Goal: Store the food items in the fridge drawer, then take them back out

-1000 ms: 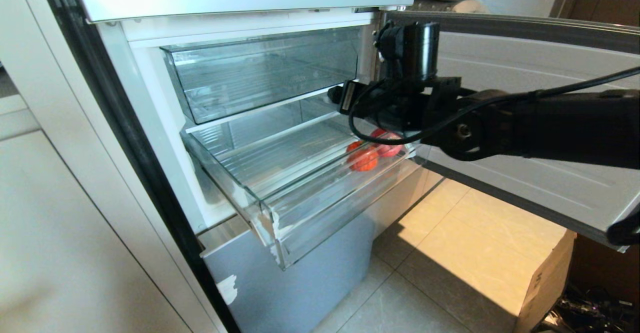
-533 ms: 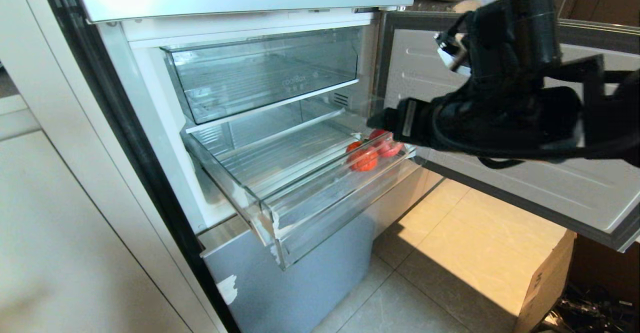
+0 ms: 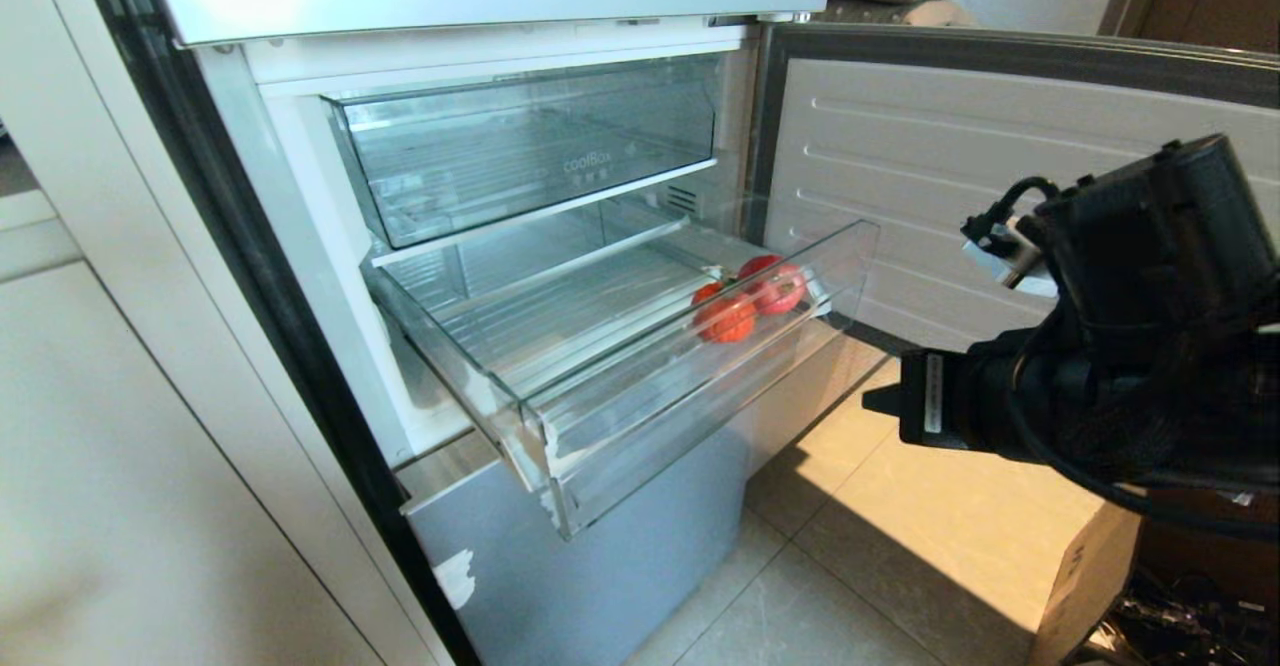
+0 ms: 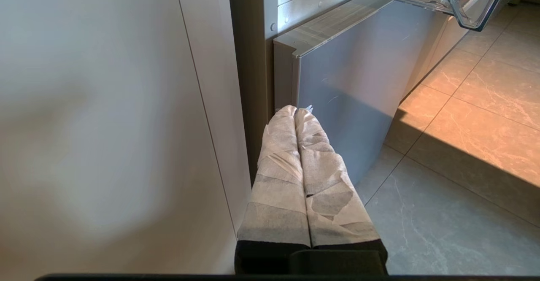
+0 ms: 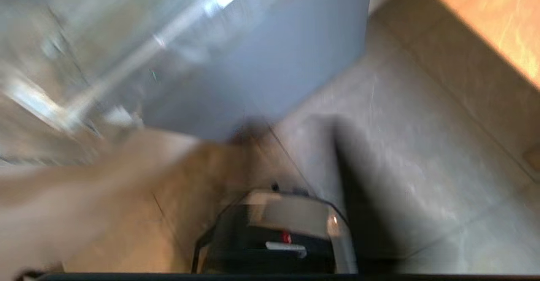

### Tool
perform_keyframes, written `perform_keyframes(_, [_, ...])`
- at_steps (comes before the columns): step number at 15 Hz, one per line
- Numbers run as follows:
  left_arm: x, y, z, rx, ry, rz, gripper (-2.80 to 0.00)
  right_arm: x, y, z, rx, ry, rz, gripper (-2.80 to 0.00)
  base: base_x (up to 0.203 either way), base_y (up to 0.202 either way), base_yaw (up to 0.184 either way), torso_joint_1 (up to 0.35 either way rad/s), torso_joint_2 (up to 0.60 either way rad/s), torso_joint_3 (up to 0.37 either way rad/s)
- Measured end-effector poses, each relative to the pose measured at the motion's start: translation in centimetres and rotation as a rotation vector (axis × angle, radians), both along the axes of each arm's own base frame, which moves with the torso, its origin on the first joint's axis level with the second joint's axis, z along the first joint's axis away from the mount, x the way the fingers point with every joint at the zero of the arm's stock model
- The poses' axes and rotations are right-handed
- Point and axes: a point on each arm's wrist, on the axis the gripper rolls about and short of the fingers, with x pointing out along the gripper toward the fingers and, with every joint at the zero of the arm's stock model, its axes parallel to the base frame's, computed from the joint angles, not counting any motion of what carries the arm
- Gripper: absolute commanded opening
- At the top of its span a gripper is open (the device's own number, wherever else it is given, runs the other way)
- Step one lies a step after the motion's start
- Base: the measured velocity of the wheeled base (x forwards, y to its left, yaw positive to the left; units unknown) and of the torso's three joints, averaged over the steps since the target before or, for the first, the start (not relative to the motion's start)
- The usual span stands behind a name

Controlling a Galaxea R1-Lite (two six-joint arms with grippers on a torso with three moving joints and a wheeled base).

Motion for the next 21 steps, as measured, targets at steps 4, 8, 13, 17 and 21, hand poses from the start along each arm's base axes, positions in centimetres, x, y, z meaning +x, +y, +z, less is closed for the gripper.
perform_keyframes(4, [0.0,0.0,0.0,0.0,0.0,0.0,-2.8,2.2,1.7,-2.2,0.015,0.032,0.044,-2.8,0.0,0.0,0.0,0.0,0.0,0.0])
perform_keyframes(8, [0.0,0.0,0.0,0.0,0.0,0.0,-2.8,5.0,3.9,-4.0,0.04,-0.017,0.101,-2.8,0.0,0.0,0.0,0.0,0.0,0.0])
perform_keyframes(13, [0.0,0.0,0.0,0.0,0.0,0.0,-2.8,10.2,7.9,-5.7,0.069,-0.15,0.13,-2.8,0.0,0.0,0.0,0.0,0.0,0.0])
perform_keyframes(17, [0.0,0.0,0.0,0.0,0.0,0.0,-2.8,13.2,12.2,-5.2,0.197,-0.481,0.046,-2.8,0.0,0.0,0.0,0.0,0.0,0.0])
perform_keyframes(21, [0.0,0.0,0.0,0.0,0.0,0.0,-2.8,8.5,10.5,-1.9,0.275,-0.525,0.024,-2.8,0.0,0.0,0.0,0.0,0.0,0.0])
